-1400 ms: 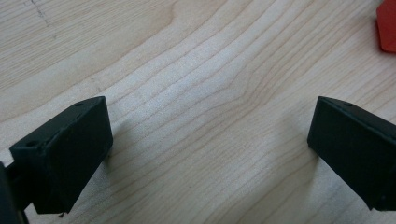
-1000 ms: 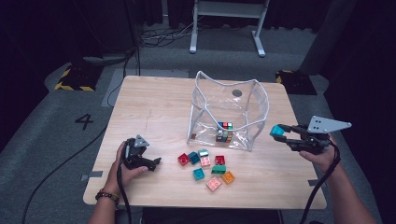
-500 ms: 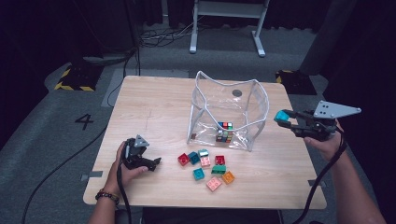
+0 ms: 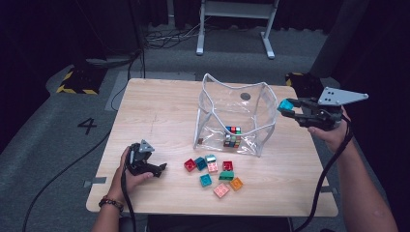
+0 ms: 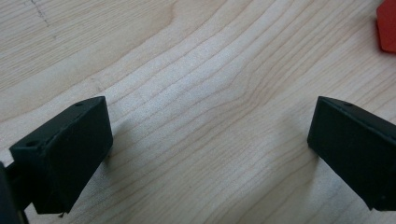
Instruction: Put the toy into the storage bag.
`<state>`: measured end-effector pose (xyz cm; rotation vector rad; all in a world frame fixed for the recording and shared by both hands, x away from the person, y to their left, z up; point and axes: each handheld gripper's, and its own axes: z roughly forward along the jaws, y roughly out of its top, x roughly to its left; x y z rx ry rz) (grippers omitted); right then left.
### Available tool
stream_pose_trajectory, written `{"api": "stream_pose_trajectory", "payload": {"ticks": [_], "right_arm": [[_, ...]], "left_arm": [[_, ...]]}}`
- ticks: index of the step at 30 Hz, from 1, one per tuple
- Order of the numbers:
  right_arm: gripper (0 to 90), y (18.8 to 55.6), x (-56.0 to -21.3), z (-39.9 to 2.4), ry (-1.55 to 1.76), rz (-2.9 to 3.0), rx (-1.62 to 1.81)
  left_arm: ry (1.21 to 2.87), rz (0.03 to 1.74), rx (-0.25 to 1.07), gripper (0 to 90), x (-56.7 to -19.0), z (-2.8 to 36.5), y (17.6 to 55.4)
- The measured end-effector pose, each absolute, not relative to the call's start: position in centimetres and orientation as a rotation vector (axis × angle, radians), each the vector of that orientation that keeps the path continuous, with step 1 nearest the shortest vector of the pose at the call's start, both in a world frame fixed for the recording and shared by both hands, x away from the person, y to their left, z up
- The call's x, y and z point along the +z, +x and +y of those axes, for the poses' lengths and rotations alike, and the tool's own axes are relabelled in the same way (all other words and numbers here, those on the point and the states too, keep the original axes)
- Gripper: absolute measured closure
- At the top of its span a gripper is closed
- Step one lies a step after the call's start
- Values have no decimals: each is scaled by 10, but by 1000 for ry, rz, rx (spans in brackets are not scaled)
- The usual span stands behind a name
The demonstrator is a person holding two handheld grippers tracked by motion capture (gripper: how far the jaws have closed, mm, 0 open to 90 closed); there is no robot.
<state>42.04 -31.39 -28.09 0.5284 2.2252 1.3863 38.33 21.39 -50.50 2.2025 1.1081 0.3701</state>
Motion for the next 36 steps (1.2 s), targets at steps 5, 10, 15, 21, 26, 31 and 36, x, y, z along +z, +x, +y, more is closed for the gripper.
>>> {"api": "stream_pose_trajectory", "payload": {"ticks": [5,10,15,21,26,31,36], "right_arm": [[594,430,-278,-306,532,2240,1375],[594,443,-277,-294,519,2261,1334],[594,453,-276,-285,517,2280,1311],[594,468,-279,-276,532,2304,1301],[594,479,-283,-264,546,2337,1284],[594,493,-290,-247,515,2404,1188],[594,505,-297,-230,508,2492,1053]], "left_arm": [[2202,1109,371,3,-505,214,383],[2203,1109,373,3,-505,214,383],[2203,1109,371,3,-505,214,383],[2203,1108,371,3,-505,214,383],[2204,1108,372,3,-505,214,383],[2202,1109,370,3,-505,214,383],[2202,1109,371,3,-505,214,383]]}}
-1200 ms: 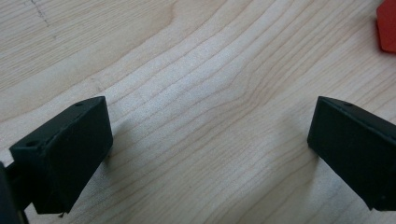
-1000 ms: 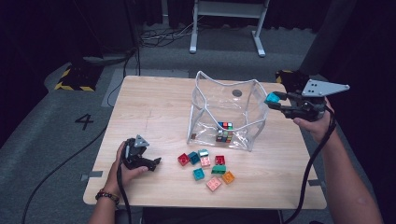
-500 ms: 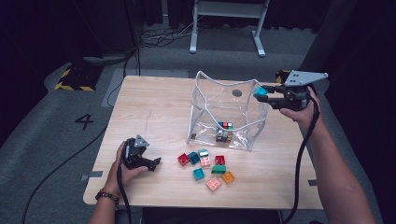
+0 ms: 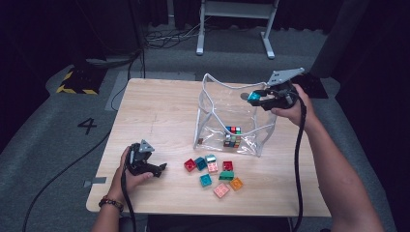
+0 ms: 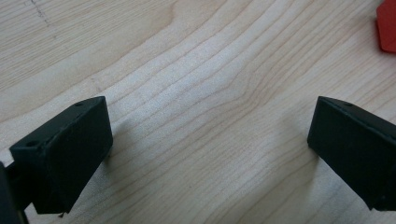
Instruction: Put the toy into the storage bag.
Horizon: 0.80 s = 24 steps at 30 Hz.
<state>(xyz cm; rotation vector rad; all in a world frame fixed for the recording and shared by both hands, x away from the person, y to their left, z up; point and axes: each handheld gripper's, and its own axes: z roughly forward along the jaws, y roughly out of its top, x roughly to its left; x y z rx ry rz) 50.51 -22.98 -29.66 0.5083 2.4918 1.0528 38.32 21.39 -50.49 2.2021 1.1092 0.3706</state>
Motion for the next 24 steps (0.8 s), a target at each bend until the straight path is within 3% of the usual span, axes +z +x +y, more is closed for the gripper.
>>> {"api": "stream_pose_trajectory", "payload": {"ticks": [8,24], "right_arm": [[594,521,-311,-220,459,2636,796],[594,513,-314,-231,386,2827,424]], "left_arm": [[2202,1108,370,3,-505,214,383],[2202,1109,371,3,-505,214,383]]}}
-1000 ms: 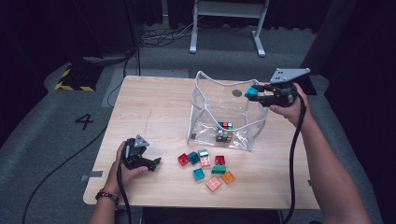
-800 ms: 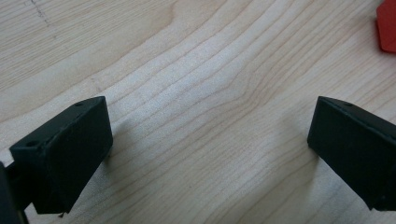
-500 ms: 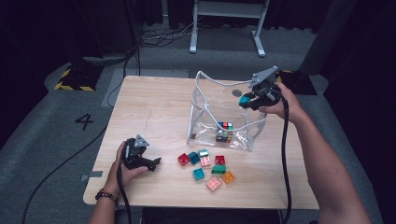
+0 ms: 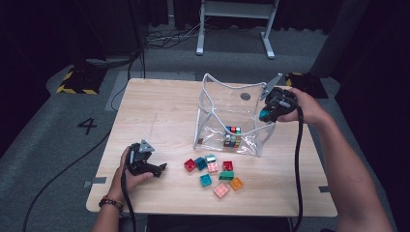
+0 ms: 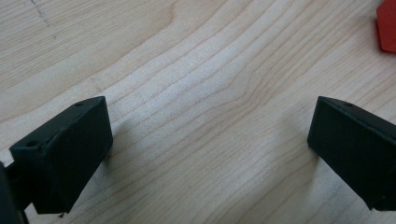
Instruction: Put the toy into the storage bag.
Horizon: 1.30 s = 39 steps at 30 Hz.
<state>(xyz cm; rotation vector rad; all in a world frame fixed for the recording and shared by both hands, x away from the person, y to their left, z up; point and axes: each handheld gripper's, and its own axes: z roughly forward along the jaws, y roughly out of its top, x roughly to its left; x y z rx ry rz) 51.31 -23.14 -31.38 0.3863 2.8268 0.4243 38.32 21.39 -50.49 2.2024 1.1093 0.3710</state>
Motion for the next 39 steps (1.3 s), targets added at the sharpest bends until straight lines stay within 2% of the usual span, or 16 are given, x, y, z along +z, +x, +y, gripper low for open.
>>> {"api": "stream_pose_trajectory", "payload": {"ticks": [17,33,39], "right_arm": [[579,515,-312,-232,435,2826,313],[551,510,-311,-243,463,2807,504],[496,505,-304,-247,463,2749,583]], "left_arm": [[2203,1108,372,3,-505,214,383],[2202,1109,372,3,-505,214,383],[2202,1109,370,3,-505,214,383]]}}
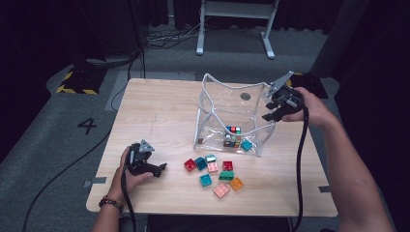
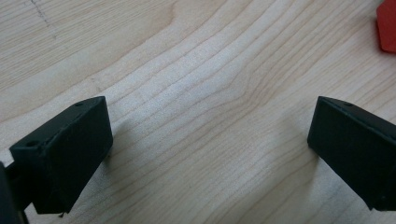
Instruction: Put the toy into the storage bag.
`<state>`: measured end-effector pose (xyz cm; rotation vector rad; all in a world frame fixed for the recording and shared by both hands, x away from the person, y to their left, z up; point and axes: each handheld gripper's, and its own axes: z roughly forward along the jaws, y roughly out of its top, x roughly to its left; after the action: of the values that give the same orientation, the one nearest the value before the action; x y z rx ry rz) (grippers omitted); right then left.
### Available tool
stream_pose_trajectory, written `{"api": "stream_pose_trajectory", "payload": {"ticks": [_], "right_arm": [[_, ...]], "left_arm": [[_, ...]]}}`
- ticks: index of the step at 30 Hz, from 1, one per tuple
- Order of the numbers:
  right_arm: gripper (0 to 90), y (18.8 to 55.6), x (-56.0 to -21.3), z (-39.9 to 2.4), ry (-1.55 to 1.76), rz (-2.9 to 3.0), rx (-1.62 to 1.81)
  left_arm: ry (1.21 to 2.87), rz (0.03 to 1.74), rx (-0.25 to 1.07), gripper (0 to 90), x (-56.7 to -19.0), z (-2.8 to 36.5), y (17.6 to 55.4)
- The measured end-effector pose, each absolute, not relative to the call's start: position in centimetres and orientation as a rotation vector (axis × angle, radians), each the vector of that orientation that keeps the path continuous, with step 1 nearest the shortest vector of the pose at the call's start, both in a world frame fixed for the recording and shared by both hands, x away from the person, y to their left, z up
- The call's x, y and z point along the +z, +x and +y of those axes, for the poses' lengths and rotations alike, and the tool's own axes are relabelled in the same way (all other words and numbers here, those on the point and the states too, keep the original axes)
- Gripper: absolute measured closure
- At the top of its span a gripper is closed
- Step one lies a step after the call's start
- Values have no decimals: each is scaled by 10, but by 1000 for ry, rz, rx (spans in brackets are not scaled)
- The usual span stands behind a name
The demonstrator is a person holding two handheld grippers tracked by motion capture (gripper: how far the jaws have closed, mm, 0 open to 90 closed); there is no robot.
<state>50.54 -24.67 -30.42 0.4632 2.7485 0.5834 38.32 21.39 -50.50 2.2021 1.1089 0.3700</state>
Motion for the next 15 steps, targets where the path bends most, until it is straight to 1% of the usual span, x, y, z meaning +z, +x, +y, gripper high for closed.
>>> {"api": "stream_pose_trajectory", "payload": {"ticks": [6,12,15], "right_arm": [[435,495,-293,-260,501,2650,802],[435,473,-281,-273,472,2511,1085],[421,458,-277,-277,457,2461,1155]], "left_arm": [[2203,1109,372,3,-505,214,383],[2202,1109,372,3,-505,214,383],[2203,1108,370,3,-505,214,383]]}}
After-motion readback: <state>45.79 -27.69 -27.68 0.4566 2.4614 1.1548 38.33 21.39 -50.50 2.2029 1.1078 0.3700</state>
